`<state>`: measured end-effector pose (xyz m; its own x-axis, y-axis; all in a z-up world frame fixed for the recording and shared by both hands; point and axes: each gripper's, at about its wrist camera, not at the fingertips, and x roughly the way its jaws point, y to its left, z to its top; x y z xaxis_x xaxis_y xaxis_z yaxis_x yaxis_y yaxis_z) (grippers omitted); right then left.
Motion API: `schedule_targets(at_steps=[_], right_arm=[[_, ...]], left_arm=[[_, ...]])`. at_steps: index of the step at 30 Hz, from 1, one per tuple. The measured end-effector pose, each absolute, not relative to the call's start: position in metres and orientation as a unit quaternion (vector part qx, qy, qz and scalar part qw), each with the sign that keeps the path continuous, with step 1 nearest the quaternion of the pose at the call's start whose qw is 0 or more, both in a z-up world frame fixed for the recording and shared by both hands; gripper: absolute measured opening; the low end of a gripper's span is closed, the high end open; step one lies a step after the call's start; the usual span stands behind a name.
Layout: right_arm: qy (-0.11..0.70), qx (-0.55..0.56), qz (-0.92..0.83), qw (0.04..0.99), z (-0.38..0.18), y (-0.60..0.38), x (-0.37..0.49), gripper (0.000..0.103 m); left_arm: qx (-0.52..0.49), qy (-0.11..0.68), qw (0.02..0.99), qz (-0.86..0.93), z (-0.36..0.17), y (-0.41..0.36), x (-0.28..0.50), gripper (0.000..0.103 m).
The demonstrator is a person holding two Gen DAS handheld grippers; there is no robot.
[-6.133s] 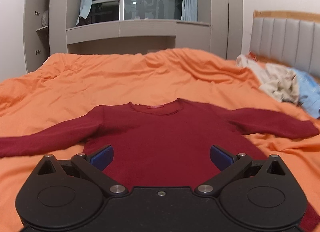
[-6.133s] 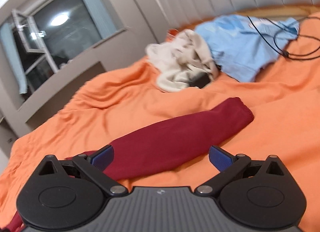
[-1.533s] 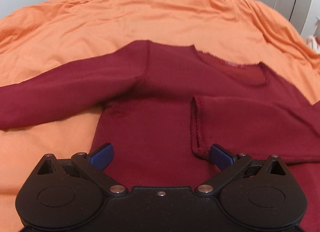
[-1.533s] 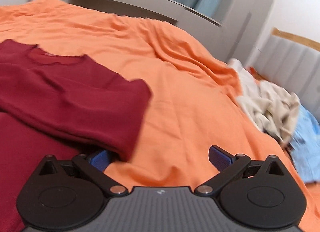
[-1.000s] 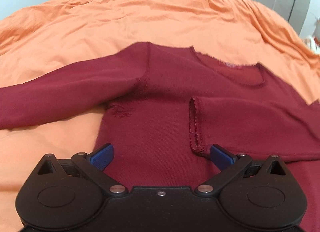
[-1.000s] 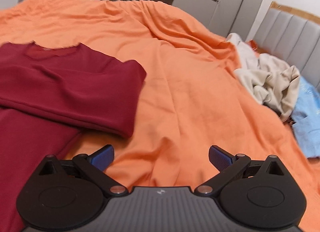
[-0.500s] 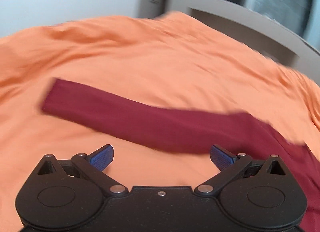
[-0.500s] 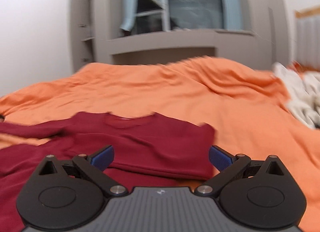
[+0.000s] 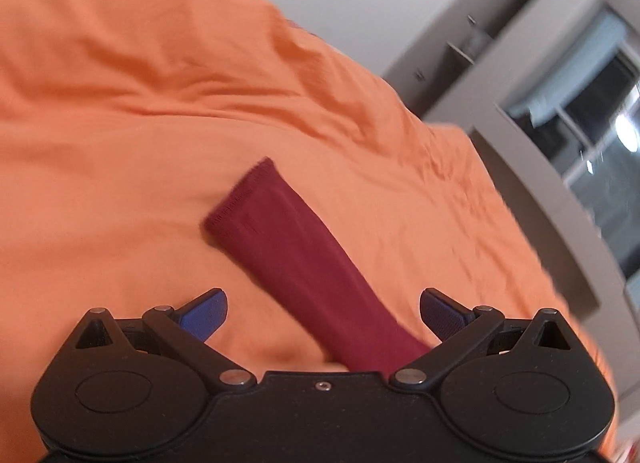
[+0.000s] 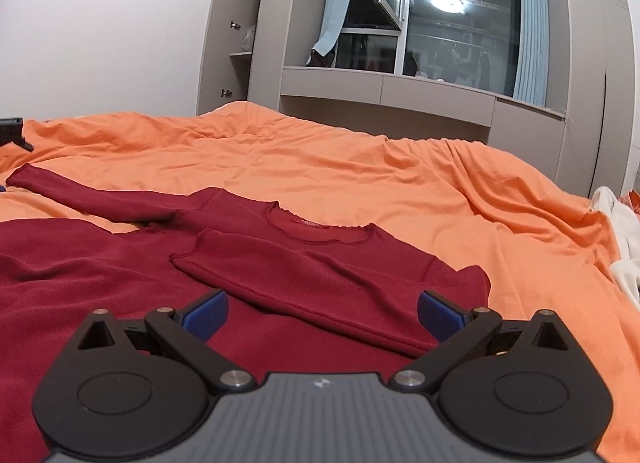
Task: Fold small clothes
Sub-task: 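Move the left gripper to the other sleeve cuff and grasp it, then lift the sleeve with the left gripper and lay it across the body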
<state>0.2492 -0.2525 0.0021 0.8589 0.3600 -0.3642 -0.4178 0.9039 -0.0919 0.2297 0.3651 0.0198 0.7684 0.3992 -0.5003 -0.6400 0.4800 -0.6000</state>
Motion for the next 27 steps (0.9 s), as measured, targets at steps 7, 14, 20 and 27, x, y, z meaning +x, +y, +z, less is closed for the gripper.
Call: schedule_targets(at_steps=[7,14,20,27], right_arm=[[0.192,-0.082,0.204,0.956,-0.005,-0.257,0.258,0.103],[0.196,-0.083,0.203,0.956,-0.007,-0.256,0.259,0.103],[0.195,-0.077,0.203,0.956,-0.007,-0.257,0.26,0.103],[0.191,-0.065,0.199,0.959,-0.004,-0.262,0.259,0.103]], left_arm=[[-0.453,0.116,0.834,0.292,-0.004,0.387,0.238,0.081],[-0.447,0.094,0.828,0.325,-0.011,0.395,0.243,0.02],[-0.377,0.06,0.867,0.319,0.006,0.379,0.257,0.005],[-0.28,0.029,0.924,0.257,0.057,0.318,0.287,0.004]])
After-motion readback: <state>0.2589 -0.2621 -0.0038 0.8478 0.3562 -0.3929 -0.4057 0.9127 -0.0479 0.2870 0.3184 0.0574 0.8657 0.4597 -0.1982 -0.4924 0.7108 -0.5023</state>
